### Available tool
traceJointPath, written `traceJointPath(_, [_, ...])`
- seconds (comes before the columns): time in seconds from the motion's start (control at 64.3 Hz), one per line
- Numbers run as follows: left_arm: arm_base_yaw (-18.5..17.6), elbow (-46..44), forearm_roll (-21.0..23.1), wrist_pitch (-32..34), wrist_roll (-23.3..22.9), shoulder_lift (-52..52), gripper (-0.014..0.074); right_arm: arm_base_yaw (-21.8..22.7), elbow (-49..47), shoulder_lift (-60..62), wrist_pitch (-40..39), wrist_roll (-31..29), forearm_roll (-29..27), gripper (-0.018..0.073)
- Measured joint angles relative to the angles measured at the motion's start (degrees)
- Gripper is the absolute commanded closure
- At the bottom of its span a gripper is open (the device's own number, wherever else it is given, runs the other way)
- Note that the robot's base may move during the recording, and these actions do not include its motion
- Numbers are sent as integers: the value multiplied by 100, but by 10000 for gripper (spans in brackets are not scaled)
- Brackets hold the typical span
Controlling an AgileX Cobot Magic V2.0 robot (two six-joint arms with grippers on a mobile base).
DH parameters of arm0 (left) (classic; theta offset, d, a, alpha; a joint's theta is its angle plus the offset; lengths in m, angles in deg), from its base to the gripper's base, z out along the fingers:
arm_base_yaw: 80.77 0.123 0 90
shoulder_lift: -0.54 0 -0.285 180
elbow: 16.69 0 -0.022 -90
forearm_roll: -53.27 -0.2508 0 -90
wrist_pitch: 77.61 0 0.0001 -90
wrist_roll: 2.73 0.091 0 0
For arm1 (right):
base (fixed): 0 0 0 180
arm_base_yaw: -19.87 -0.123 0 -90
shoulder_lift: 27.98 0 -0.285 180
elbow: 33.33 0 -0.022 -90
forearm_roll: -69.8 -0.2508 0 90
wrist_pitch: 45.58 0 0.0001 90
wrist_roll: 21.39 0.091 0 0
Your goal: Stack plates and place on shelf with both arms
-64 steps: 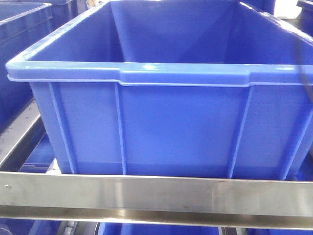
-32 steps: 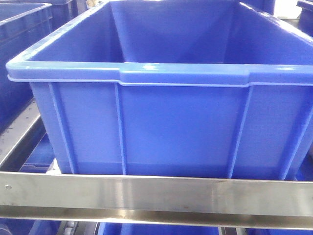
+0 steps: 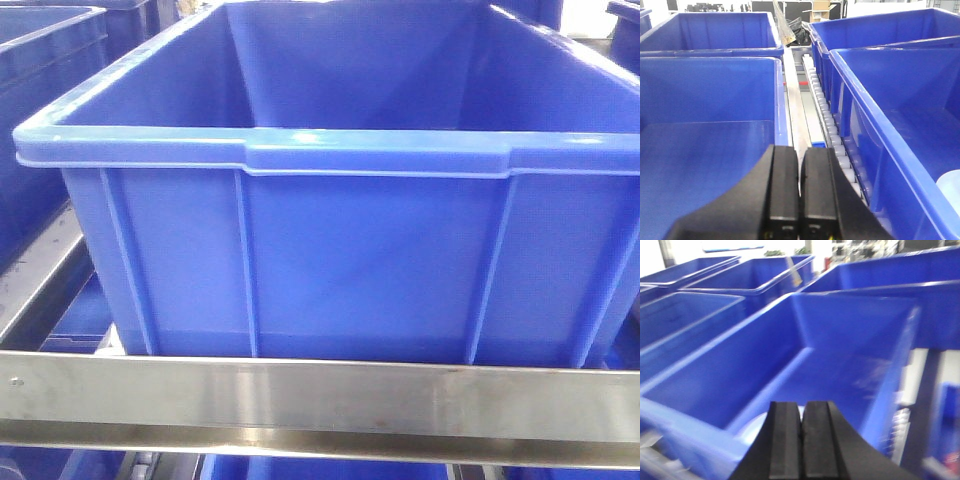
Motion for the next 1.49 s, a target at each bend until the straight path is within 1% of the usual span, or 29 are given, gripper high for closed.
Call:
traceJointPath(0.062, [0, 0, 0, 0, 0, 0, 516, 336, 186, 0, -296, 0, 187, 510])
traceJointPath(0.109, [0, 0, 0, 0, 0, 0, 516, 701, 323, 0, -450, 0, 259, 510])
traceJointPath(0.218, [0, 0, 0, 0, 0, 0, 516, 1503, 588, 15, -509, 28, 293, 510])
traceJointPath(0.264, [0, 0, 0, 0, 0, 0, 516, 1748, 717, 95, -520, 112, 306, 510])
traceJointPath(0.358, [0, 0, 0, 0, 0, 0, 516, 2016, 1048, 501, -520, 305, 306, 510])
traceJointPath(0.529, [0, 0, 0, 0, 0, 0, 516, 2086, 1720, 1412, -433, 406, 372, 510])
traceJointPath(0.7, [0, 0, 0, 0, 0, 0, 516, 2095, 2143, 1477, -333, 459, 384, 510])
traceJointPath(0.778, [0, 0, 0, 0, 0, 0, 516, 2095, 2280, 1476, -382, 616, 387, 510])
traceJointPath(0.902, [0, 0, 0, 0, 0, 0, 516, 2095, 2297, 1476, -394, 739, 406, 510])
traceJointPath(1.058, [0, 0, 0, 0, 0, 0, 516, 2084, 2297, 1476, -428, 751, 428, 510])
traceJointPath(1.26, [0, 0, 0, 0, 0, 0, 516, 2084, 2297, 1476, -756, 761, 428, 510])
traceJointPath(1.493, [0, 0, 0, 0, 0, 0, 516, 2084, 2297, 1476, -756, 761, 428, 510])
